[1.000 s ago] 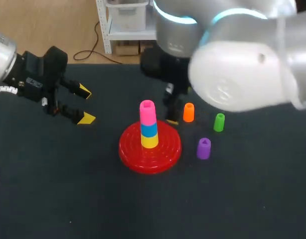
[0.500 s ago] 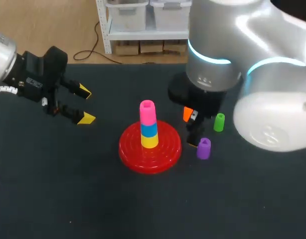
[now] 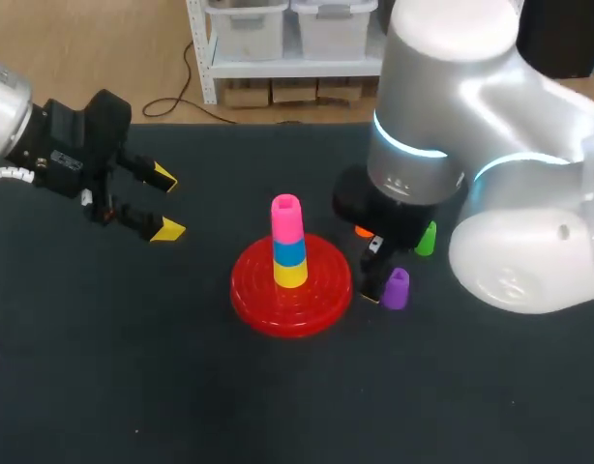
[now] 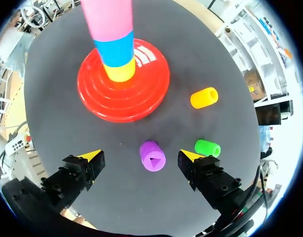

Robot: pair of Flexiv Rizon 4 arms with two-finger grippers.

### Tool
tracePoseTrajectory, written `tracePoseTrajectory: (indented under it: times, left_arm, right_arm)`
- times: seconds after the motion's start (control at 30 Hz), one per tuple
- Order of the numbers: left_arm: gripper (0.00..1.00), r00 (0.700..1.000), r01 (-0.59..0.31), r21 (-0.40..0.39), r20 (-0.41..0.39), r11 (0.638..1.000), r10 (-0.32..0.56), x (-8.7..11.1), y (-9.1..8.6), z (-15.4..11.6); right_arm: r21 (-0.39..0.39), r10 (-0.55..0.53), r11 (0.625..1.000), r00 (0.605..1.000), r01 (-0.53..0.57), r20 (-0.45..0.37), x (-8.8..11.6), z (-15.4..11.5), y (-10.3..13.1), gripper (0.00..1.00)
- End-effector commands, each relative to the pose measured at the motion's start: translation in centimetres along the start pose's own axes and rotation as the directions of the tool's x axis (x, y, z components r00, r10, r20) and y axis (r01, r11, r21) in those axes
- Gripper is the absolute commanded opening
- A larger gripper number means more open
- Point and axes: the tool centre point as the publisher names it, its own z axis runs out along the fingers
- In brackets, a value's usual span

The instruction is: Pick up and stack the cylinders on the red base in this order: pink,purple,orange,green

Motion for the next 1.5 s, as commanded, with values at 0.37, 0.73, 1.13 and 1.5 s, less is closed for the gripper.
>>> tracePoseTrajectory:
  times: [0.37,0.73,1.13,1.5]
  left_arm:
    - [1.00,1.000,-0.001,-0.001,0.002,1.000,0.001,0.1,0.0,0.0]
    - [1.00,1.000,-0.001,-0.001,0.002,1.000,0.001,0.1,0.0,0.0]
    - [1.00,1.000,-0.001,-0.001,0.002,1.000,0.001,0.1,0.0,0.0]
    - [1.00,1.000,-0.001,-0.001,0.002,1.000,0.001,0.1,0.0,0.0]
  right_arm:
    - [-0.033,0.033,0.999,0.999,-0.034,-0.024,1.0,1.9,-0.7,0.91]
    - [-0.050,0.058,0.997,0.997,-0.061,-0.059,1.4,1.9,-1.9,0.59]
    - [-0.060,0.042,0.997,0.997,-0.046,-0.068,1.1,2.2,-2.0,0.44]
    - [-0.056,0.027,0.998,0.997,-0.031,-0.073,0.5,1.7,-1.5,0.00]
